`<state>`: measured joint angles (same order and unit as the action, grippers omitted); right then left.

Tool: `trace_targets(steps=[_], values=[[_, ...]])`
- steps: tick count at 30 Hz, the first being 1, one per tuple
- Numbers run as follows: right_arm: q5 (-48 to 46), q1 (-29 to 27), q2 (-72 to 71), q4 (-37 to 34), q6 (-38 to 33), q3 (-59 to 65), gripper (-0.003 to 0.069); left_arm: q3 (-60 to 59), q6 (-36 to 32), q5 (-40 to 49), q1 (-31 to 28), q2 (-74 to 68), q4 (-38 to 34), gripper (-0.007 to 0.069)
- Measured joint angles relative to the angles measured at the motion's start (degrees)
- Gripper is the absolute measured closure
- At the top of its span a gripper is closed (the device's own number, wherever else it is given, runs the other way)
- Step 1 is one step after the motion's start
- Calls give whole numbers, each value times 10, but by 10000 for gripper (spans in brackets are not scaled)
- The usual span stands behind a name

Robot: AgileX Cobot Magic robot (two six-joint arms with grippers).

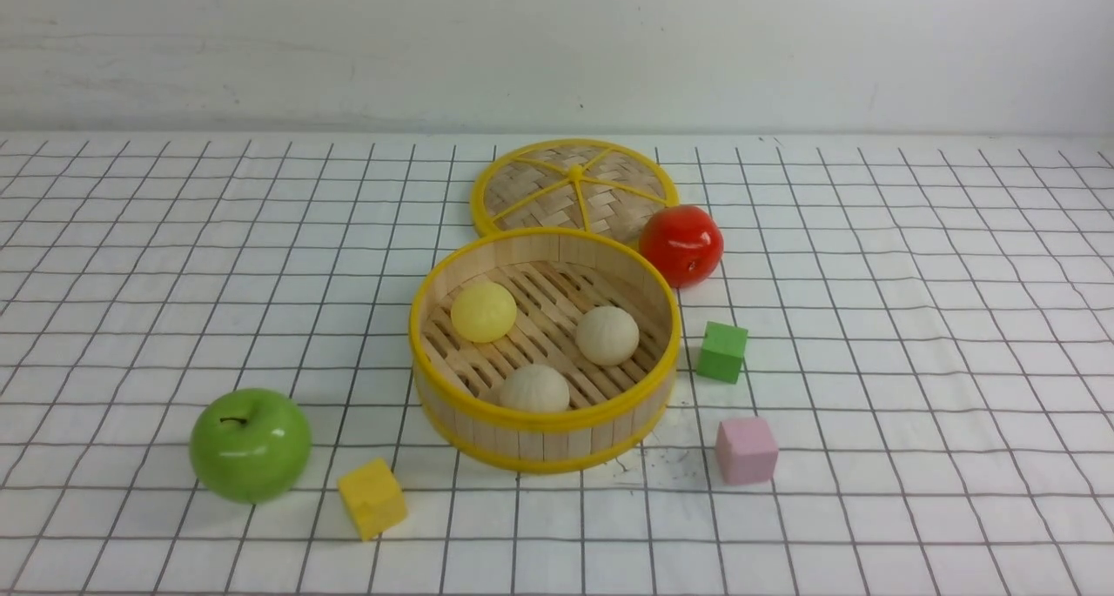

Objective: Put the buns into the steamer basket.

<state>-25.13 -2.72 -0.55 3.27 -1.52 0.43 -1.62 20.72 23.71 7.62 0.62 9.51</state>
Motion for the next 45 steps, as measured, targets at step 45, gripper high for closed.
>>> trace_targets(steps=[45], values=[[46, -1, -1, 7, 0, 9, 596, 0, 0, 0, 0, 0, 0, 386]])
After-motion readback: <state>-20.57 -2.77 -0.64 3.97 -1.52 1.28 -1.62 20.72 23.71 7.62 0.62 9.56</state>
